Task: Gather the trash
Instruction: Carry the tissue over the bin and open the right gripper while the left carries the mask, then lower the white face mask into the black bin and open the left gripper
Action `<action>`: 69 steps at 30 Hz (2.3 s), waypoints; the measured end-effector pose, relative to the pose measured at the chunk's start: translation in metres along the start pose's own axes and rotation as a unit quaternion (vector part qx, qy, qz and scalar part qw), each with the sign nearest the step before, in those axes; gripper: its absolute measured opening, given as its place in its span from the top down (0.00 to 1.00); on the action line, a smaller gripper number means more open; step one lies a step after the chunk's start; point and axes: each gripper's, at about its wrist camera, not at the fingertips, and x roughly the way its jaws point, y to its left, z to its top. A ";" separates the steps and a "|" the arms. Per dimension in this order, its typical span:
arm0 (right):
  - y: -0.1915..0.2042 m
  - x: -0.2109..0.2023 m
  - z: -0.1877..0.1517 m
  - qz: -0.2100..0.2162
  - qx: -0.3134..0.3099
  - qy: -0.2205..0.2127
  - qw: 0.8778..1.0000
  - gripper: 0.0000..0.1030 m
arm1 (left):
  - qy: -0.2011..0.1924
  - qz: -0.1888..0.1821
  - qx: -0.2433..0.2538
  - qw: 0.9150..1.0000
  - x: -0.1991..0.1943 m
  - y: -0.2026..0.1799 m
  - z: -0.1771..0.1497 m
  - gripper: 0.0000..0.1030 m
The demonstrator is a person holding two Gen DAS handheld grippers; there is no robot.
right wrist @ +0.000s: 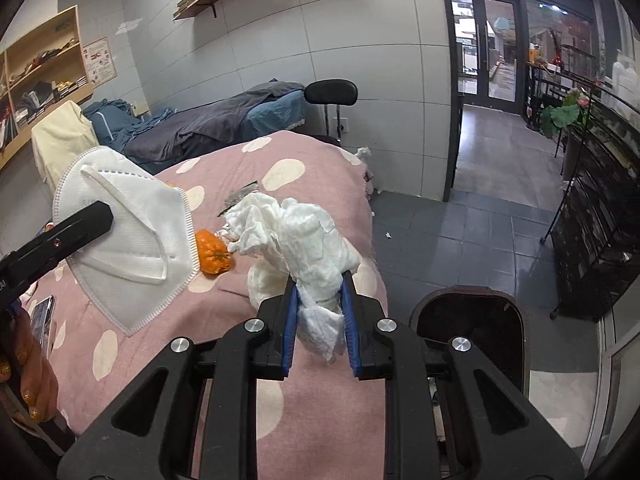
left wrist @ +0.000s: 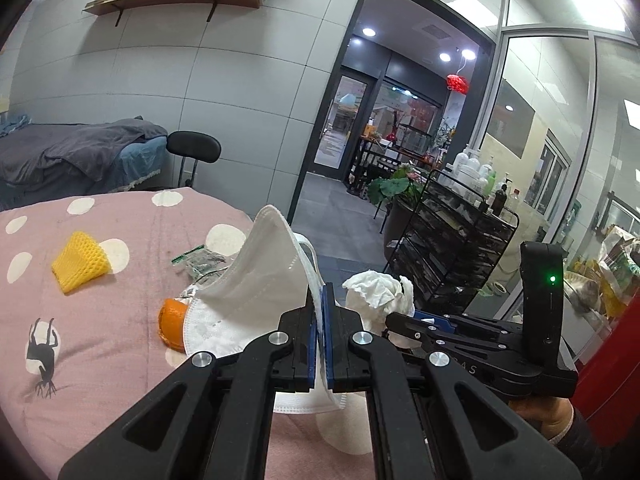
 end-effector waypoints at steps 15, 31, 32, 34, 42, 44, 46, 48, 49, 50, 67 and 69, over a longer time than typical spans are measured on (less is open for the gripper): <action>-0.112 0.009 -0.061 -0.099 0.111 0.048 0.988 0.79 | 0.042 -0.061 0.047 0.996 0.041 -0.059 -0.014 0.97; -0.205 0.080 -0.148 -0.186 0.232 0.164 0.941 0.60 | 0.102 -0.106 0.091 0.985 0.090 -0.119 -0.042 0.97; -0.209 0.081 -0.152 -0.188 0.243 0.165 0.937 0.55 | 0.107 -0.108 0.092 0.984 0.093 -0.121 -0.044 0.96; -0.214 0.076 -0.159 -0.184 0.265 0.159 0.933 0.42 | 0.116 -0.111 0.093 0.983 0.099 -0.125 -0.048 0.97; -0.219 0.051 -0.169 -0.192 0.288 0.141 0.928 0.40 | 0.147 -0.130 0.102 0.975 0.120 -0.144 -0.060 0.97; -0.219 0.044 -0.171 -0.196 0.290 0.137 0.927 0.40 | 0.156 -0.135 0.106 0.973 0.126 -0.150 -0.064 0.97; -0.220 0.038 -0.173 -0.197 0.294 0.136 0.925 0.32 | 0.161 -0.135 0.112 0.971 0.132 -0.154 -0.067 0.97; -0.221 0.032 -0.176 -0.203 0.296 0.132 0.924 0.31 | 0.172 -0.137 0.114 0.969 0.139 -0.157 -0.071 0.96; -0.221 0.031 -0.175 -0.203 0.295 0.132 0.924 0.31 | 0.176 -0.138 0.113 0.968 0.142 -0.157 -0.072 0.97; -0.220 0.029 -0.175 -0.203 0.293 0.132 0.925 0.31 | 0.180 -0.137 0.113 0.967 0.144 -0.158 -0.074 0.97; -0.227 0.014 -0.182 -0.222 0.309 0.125 0.917 0.29 | 0.227 -0.121 0.135 0.957 0.183 -0.163 -0.094 0.96; -0.229 0.012 -0.182 -0.227 0.310 0.124 0.915 0.29 | 0.229 -0.118 0.145 0.955 0.183 -0.165 -0.096 0.82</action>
